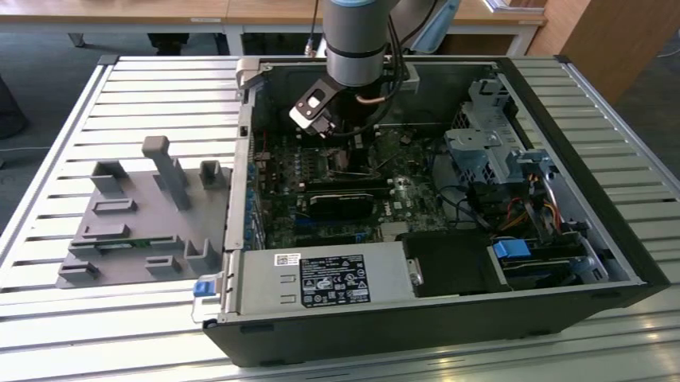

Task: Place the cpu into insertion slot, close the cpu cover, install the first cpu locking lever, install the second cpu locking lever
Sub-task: 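Place the cpu into insertion slot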

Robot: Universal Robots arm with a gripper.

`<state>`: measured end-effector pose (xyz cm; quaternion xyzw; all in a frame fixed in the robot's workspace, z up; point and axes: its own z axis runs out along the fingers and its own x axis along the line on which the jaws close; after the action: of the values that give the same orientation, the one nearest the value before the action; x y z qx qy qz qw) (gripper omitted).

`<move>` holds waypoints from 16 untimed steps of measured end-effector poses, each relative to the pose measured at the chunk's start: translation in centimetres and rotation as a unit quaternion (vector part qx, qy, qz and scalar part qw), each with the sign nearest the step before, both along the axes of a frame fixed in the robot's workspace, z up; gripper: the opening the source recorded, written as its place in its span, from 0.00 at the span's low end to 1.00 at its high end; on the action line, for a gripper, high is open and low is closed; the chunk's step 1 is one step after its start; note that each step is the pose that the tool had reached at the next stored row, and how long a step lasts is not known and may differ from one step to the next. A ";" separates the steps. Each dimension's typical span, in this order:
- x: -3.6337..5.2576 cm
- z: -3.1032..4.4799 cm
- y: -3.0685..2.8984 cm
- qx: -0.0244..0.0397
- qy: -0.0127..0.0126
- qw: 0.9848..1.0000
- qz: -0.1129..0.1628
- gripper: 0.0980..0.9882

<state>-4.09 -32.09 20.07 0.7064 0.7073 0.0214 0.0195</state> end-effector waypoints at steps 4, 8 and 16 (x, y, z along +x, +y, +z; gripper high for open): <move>-0.01 -0.19 0.03 0.000 0.000 1.000 0.000 0.50; -0.04 -0.34 0.09 0.000 0.000 1.000 0.000 0.50; -0.05 -0.68 0.21 0.000 0.000 1.000 0.000 0.50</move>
<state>-4.13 -31.89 19.39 0.7064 0.7073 0.0212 0.0195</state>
